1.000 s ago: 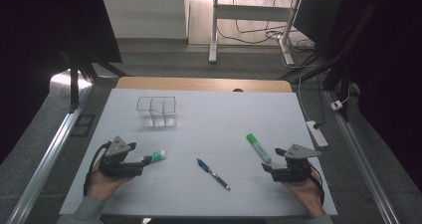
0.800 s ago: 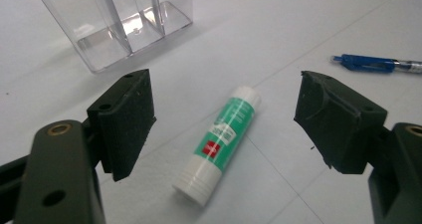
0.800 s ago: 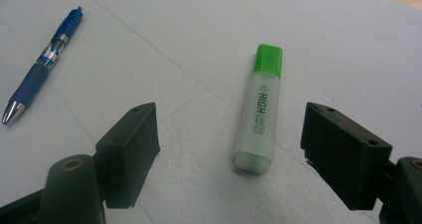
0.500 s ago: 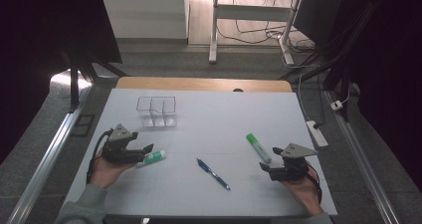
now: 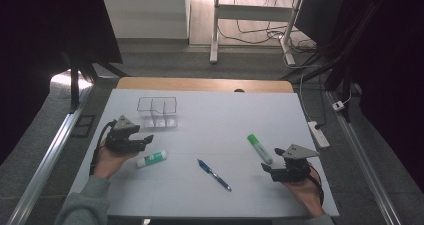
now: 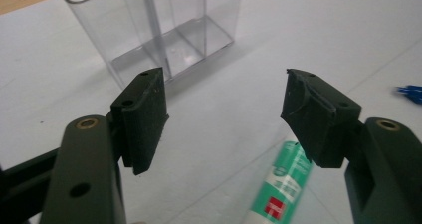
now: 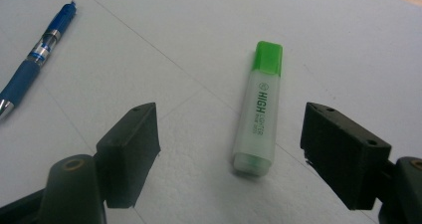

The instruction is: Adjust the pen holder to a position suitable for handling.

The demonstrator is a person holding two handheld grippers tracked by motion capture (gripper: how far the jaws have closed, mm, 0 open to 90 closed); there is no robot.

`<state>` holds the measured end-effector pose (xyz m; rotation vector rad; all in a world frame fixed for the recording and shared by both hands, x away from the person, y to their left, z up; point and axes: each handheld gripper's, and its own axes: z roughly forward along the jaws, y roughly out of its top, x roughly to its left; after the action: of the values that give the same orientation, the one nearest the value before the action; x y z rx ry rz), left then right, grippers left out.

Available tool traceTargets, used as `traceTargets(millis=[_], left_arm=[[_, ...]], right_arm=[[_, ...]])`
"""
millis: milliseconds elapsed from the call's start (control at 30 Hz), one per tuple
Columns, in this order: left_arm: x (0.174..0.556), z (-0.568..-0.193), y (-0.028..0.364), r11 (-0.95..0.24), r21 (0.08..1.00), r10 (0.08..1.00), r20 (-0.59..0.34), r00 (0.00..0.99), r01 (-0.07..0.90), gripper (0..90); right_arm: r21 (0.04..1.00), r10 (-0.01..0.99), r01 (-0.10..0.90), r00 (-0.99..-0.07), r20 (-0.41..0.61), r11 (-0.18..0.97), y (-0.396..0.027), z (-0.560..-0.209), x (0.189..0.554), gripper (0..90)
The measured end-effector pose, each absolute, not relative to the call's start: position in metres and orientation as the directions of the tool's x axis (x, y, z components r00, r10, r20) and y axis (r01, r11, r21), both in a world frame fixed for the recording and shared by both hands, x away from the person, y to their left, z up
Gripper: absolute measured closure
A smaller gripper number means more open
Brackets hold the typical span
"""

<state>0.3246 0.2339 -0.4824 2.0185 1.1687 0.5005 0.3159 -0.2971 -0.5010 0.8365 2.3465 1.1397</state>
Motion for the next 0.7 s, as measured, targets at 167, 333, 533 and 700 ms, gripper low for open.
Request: traceTargets(millis=[167, 333, 533, 700], left_arm=[[0.335, -0.486, 0.241, -0.299, 0.751, 0.876, -0.028, 0.481, 0.588, 37.9], [0.341, -0.492, 0.249, -0.291, 0.744, 0.881, -0.037, 0.472, 0.601, 43.6], [0.347, -0.499, 0.258, -0.279, 0.734, 0.901, -0.022, 0.433, 0.619, 55.7], [0.355, -0.505, 0.267, -0.264, 0.721, 0.918, -0.016, 0.397, 0.640, 74.1]], right_arm=[[0.802, 0.662, 0.336, -0.743, -0.097, 0.494, -0.296, -0.502, 0.316, 22.9], [0.796, 0.659, 0.334, -0.745, -0.104, 0.504, -0.296, -0.503, 0.317, 23.0], [0.796, 0.661, 0.336, -0.743, -0.103, 0.503, -0.295, -0.503, 0.317, 23.0], [0.796, 0.660, 0.337, -0.744, -0.103, 0.503, -0.295, -0.504, 0.317, 22.9]])
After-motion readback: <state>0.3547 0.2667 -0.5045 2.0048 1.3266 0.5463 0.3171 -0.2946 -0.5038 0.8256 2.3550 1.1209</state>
